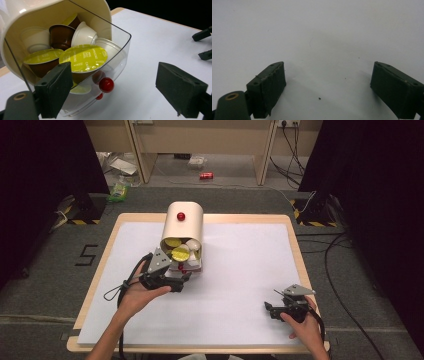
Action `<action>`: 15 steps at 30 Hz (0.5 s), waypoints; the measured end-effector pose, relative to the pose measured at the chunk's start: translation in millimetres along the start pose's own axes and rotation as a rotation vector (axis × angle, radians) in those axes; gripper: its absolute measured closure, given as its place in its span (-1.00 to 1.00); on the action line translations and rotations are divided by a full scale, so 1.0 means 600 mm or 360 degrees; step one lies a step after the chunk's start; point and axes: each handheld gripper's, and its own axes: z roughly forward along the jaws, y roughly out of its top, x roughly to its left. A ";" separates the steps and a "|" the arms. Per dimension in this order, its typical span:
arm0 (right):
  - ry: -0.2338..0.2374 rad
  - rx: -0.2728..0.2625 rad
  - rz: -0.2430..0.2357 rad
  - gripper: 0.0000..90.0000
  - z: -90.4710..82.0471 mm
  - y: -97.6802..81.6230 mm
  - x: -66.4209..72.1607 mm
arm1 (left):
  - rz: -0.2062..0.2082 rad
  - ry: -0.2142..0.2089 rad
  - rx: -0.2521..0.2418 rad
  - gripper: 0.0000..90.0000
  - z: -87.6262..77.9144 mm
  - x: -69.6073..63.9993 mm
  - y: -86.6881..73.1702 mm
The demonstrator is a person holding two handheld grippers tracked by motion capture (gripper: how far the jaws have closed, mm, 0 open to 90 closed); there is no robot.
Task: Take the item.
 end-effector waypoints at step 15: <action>0.0000 0.0000 0.0000 -0.71 0.000 0.000 0.000 | 0.0013 -0.0005 -0.0005 -0.69 -0.014 -0.016 -0.013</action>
